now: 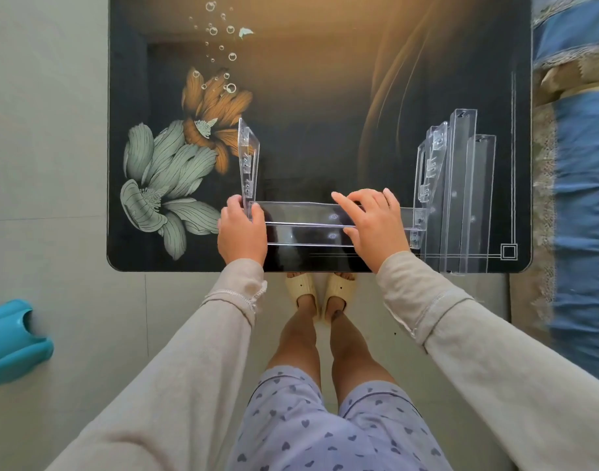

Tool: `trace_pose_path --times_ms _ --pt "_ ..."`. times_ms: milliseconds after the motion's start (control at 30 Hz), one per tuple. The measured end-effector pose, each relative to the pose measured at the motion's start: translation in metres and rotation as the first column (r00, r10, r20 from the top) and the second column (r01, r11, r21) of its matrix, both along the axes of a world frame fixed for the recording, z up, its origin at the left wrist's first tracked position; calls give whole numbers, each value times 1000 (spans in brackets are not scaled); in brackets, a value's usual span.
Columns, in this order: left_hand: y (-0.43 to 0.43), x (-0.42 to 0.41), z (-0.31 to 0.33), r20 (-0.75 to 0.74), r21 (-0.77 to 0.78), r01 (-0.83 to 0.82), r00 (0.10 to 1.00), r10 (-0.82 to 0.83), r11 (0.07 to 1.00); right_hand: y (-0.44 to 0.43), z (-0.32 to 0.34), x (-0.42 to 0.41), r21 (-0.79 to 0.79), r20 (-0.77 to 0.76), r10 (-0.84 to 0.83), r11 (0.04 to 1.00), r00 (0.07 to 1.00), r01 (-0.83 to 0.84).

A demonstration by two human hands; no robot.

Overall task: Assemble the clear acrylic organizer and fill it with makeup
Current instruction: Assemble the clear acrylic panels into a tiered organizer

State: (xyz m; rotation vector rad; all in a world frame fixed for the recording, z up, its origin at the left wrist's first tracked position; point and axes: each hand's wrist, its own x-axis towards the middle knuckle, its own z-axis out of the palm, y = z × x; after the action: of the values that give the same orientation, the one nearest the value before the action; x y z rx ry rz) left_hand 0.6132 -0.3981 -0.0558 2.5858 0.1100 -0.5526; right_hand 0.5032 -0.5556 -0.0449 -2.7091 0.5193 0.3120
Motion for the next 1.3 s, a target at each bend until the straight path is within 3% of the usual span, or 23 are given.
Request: trace_pose_path --times_ms 133,233,333,433,567,667,833,1300 --pt "0 -14 12 373 82 92 921 -116 992 -4 14 -21 76 275 -209 978 939 195" --pt "-16 -31 17 444 51 251 861 -247 967 -18 19 -44 203 373 -481 877 794 436" --pt "-44 -50 17 386 21 506 791 -474 862 -35 16 -63 308 234 -726 686 647 659" --pt "-76 -63 14 353 39 721 638 -684 692 -45 8 -70 326 -35 -784 577 619 749" --pt "-113 -71 5 179 95 871 461 -869 482 -46 4 -66 238 -130 -681 684 721 689" --pt "-128 -73 -2 97 98 905 406 -909 415 -50 4 -63 146 -120 -618 763 777 630" --pt "-135 -74 -5 101 60 888 448 -888 455 -53 2 -61 97 -108 -571 809 814 580" --pt "-133 -76 -9 141 84 889 436 -889 450 -57 0 -63 139 -115 -569 802 814 580"
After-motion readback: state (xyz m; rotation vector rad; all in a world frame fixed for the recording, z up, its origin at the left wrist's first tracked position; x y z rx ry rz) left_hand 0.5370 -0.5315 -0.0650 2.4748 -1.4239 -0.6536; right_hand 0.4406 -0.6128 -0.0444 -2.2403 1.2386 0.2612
